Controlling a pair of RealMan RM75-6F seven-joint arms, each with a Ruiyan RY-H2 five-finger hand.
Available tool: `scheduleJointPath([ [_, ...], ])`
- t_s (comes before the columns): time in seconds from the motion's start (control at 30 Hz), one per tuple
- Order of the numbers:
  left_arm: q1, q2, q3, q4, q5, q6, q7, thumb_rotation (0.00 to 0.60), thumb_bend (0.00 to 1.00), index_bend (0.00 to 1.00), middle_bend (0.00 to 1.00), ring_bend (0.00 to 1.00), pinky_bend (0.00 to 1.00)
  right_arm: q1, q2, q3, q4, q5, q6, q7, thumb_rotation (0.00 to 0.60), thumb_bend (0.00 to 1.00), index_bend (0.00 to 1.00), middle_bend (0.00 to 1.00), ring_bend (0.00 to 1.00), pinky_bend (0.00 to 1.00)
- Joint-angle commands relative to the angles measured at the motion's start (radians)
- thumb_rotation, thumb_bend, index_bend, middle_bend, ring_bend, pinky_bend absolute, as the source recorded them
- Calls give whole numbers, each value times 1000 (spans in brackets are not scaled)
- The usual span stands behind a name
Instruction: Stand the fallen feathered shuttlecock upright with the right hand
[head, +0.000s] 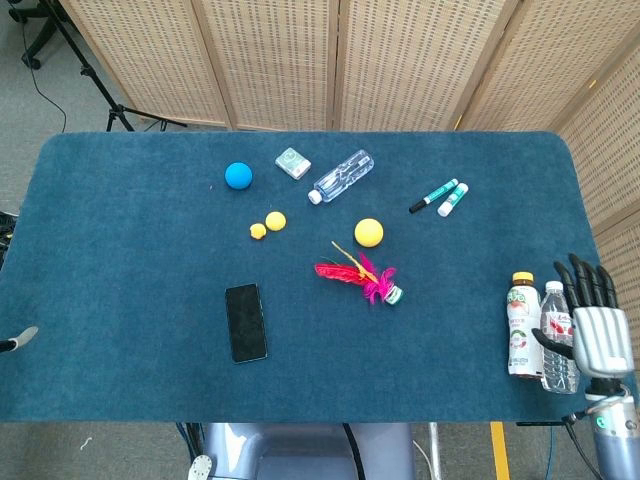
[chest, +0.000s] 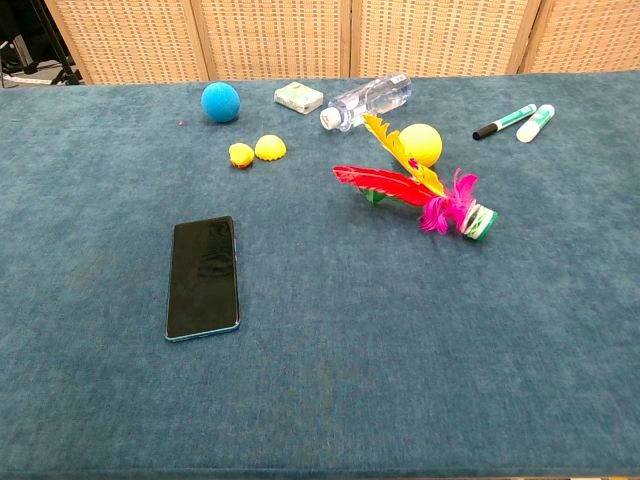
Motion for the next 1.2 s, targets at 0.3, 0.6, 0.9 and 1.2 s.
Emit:
scheduleJointPath([
  [0.3, 6, 4, 5, -10, 7, 8, -5, 600, 0, 0, 0, 0, 0, -29, -1, 23, -33, 5, -7, 98, 600, 0, 66, 0, 0, 0],
  [0.6, -2, -2, 1, -6, -1, -5, 4, 600, 0, 0, 0, 0, 0, 226, 27, 202, -352, 154, -345, 100, 600, 127, 321, 0, 0, 0],
  [0.9, -12, 3, -5, 6, -25, -38, -14, 600, 0, 0, 0, 0, 0, 390, -121, 298, -338, 431, -490, -95, 600, 200, 370, 0, 0, 0],
  [1.2, -24, 4, -8, 15, -38, -67, -23, 600, 0, 0, 0, 0, 0, 492, -260, 340, -250, 608, -526, -188, 600, 260, 400, 0, 0, 0],
])
